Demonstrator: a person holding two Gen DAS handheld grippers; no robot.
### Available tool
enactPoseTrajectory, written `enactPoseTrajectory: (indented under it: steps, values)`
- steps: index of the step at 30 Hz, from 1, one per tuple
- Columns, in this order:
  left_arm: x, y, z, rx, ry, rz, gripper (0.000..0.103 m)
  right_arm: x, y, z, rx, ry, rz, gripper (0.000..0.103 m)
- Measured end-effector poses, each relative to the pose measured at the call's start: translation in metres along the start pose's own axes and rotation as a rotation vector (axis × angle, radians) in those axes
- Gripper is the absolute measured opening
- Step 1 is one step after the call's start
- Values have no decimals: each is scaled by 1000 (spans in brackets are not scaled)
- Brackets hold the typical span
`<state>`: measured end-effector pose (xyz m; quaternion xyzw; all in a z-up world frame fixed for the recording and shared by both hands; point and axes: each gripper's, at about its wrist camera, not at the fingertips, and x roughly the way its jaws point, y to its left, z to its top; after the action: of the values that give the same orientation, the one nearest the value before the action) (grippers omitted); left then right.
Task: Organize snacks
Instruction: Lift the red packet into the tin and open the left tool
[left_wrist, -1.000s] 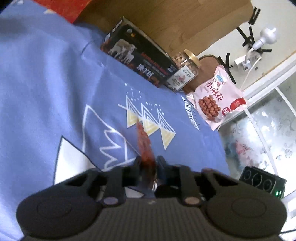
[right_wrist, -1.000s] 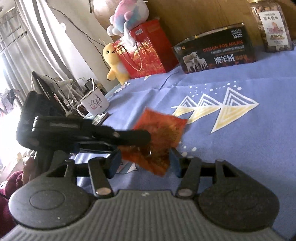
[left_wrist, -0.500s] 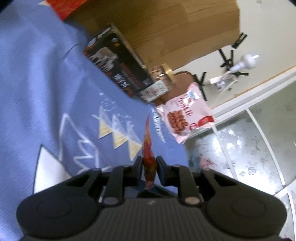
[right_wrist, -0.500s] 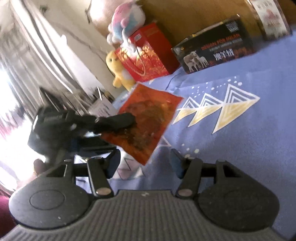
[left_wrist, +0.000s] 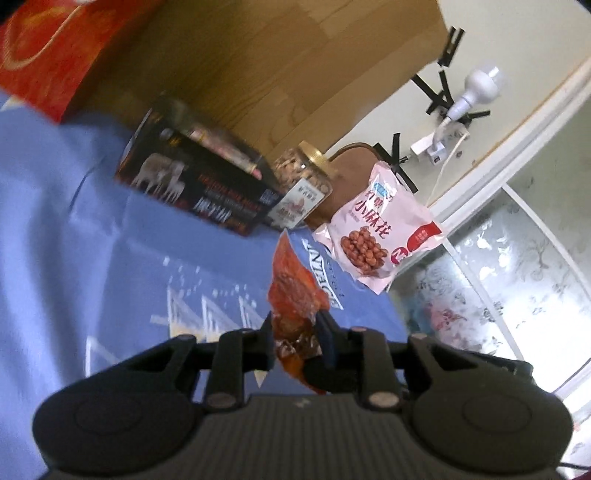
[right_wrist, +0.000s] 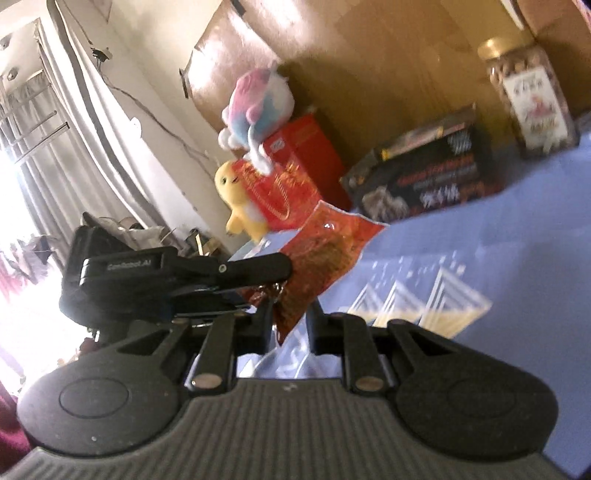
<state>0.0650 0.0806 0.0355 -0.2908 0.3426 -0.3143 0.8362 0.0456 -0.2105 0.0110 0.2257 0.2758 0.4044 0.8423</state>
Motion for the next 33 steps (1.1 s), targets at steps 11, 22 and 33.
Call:
enactPoseTrajectory:
  steps: [11, 22, 33]
  values:
    - [35, -10, 61, 116, -30, 77, 27, 24, -26, 54, -67, -17, -50, 21]
    - [93, 27, 157, 145, -145, 341, 36, 140, -59, 145, -149, 55, -149, 22]
    - [114, 33, 148, 189, -166, 547, 41, 145, -60, 137, -225, -13, -313, 36]
